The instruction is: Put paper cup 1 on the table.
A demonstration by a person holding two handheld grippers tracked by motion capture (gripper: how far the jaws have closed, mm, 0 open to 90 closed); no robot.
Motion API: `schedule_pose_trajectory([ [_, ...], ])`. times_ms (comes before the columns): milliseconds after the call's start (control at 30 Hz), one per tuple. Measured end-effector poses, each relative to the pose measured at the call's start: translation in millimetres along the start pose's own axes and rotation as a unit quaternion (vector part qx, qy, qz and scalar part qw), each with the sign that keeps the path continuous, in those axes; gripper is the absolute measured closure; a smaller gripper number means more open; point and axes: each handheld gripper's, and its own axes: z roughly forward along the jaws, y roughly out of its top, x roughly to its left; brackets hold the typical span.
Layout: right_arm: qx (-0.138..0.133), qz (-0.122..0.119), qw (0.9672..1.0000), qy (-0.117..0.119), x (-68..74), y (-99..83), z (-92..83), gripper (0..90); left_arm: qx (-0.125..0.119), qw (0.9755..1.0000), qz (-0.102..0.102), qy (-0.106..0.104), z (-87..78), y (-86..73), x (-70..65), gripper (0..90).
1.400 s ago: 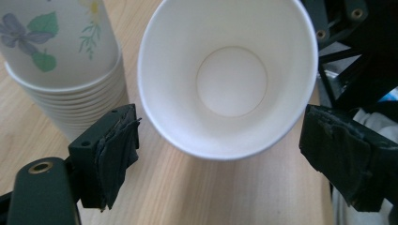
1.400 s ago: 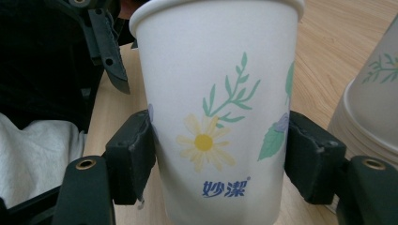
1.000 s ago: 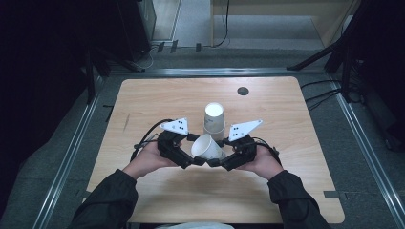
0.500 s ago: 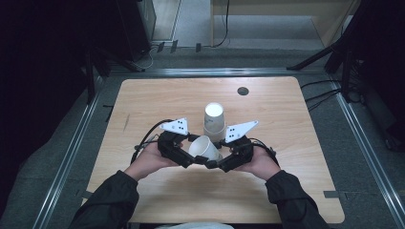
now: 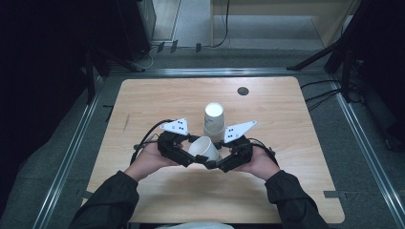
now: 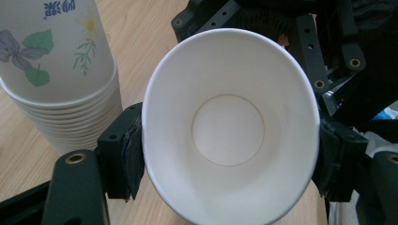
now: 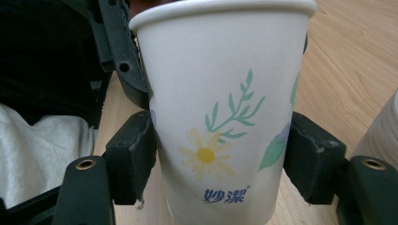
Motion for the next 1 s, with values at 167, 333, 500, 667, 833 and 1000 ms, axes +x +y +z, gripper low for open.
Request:
schedule_pose_trajectory([
  [167,0.004,0.002,1.0,-0.007,-0.1,0.4,1.0,28.5,-0.007,1.0,-0.005,0.002,-5.3,-0.7,2.7,25.2],
  [333,0.017,0.01,0.9997,-0.012,-1.1,-2.0,1.0,27.3,-0.012,0.9998,-0.012,0.012,-15.3,-3.7,8.9,25.3],
  [500,0.04,0.022,0.9986,-0.028,-4.7,-6.2,1.2,25.5,-0.014,0.9993,-0.017,0.032,-26.9,-7.0,15.4,25.2],
  [667,0.041,0.036,0.9971,-0.052,-9.1,-8.0,-1.6,25.3,-0.013,0.9982,-0.024,0.054,-39.3,-10.6,22.0,25.2],
  [833,0.032,0.037,0.9964,-0.069,-11.0,-8.4,-8.0,25.7,-0.008,0.9964,-0.035,0.077,-48.0,-16.4,29.2,25.2],
  [1000,0.026,0.03,0.9958,-0.082,-12.9,-9.3,-13.5,25.7,0.0,0.9929,-0.047,0.109,-60.2,-21.1,29.8,25.2],
])
